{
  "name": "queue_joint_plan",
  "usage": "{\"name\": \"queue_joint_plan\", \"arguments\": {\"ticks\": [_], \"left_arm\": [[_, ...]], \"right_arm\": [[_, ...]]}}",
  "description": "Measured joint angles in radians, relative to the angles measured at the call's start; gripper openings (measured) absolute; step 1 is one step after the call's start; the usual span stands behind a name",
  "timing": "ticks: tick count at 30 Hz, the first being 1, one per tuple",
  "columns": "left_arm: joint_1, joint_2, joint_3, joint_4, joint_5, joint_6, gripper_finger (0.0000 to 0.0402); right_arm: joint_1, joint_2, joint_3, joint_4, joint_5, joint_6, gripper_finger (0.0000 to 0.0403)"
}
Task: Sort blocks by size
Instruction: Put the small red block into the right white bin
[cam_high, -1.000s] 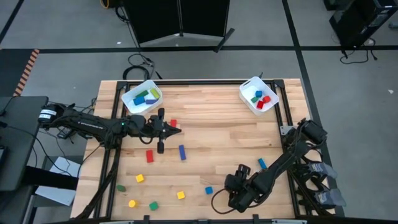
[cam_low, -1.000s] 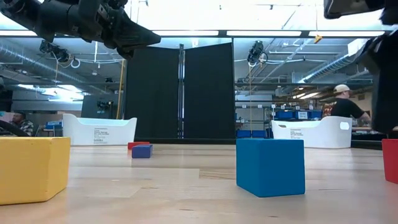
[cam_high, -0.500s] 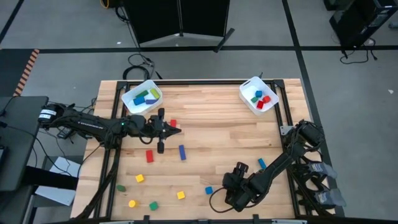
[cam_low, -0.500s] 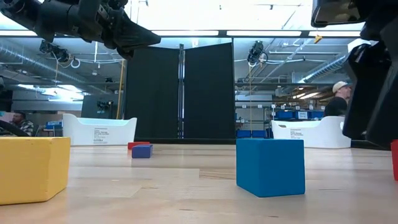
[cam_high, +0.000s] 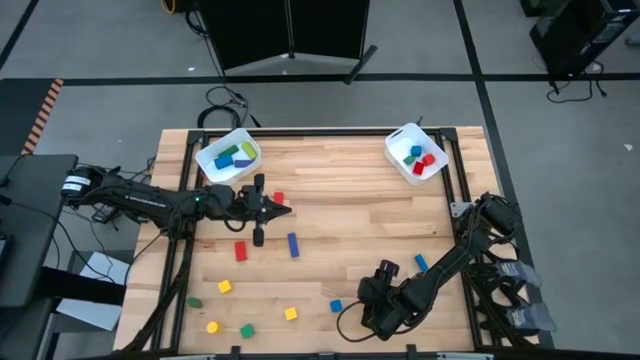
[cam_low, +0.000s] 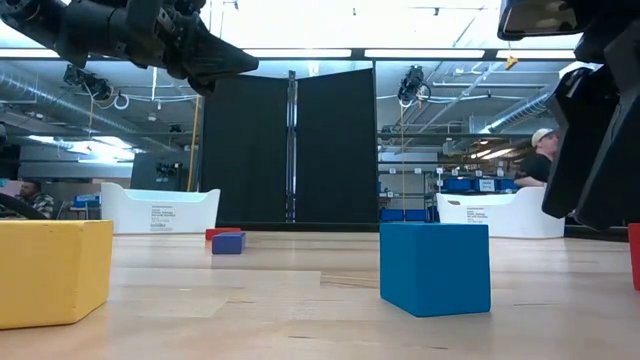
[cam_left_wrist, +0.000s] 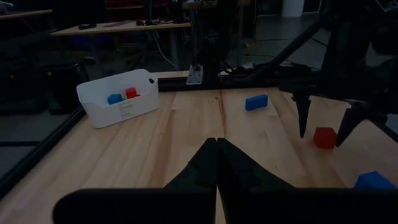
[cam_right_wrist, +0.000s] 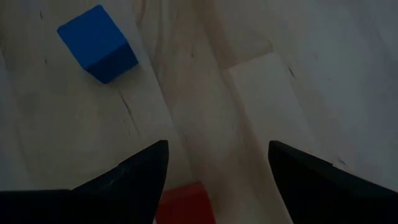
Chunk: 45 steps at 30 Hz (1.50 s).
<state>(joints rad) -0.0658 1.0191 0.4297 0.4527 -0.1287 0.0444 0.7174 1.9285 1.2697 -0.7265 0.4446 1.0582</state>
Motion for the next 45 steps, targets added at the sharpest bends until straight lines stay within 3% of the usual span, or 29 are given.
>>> {"name": "queue_joint_plan", "arguments": {"ticks": [10,25,29,35,45], "left_arm": [[-0.001,0.000,0.000,-0.002,0.000,-0.018,0.0010],[-0.001,0.000,0.000,-0.002,0.000,-0.028,0.0010],[-0.001,0.000,0.000,-0.002,0.000,-0.024,0.0010],[-0.001,0.000,0.000,-0.003,0.000,-0.024,0.0010],[-0.001,0.000,0.000,-0.013,0.000,-0.023,0.0010]], "right_arm": [[0.001,0.001,-0.020,0.023,0.016,-0.003,0.0288],[0.063,-0.005,-0.070,0.078,-0.043,-0.016,0.0289],[0.072,-0.020,-0.069,0.088,-0.052,-0.065,0.0288],[0.082,-0.018,-0.069,0.040,-0.164,-0.167,0.0288],[0.056,-0.017,-0.077,0.053,-0.189,-0.227,0.0265]]}}
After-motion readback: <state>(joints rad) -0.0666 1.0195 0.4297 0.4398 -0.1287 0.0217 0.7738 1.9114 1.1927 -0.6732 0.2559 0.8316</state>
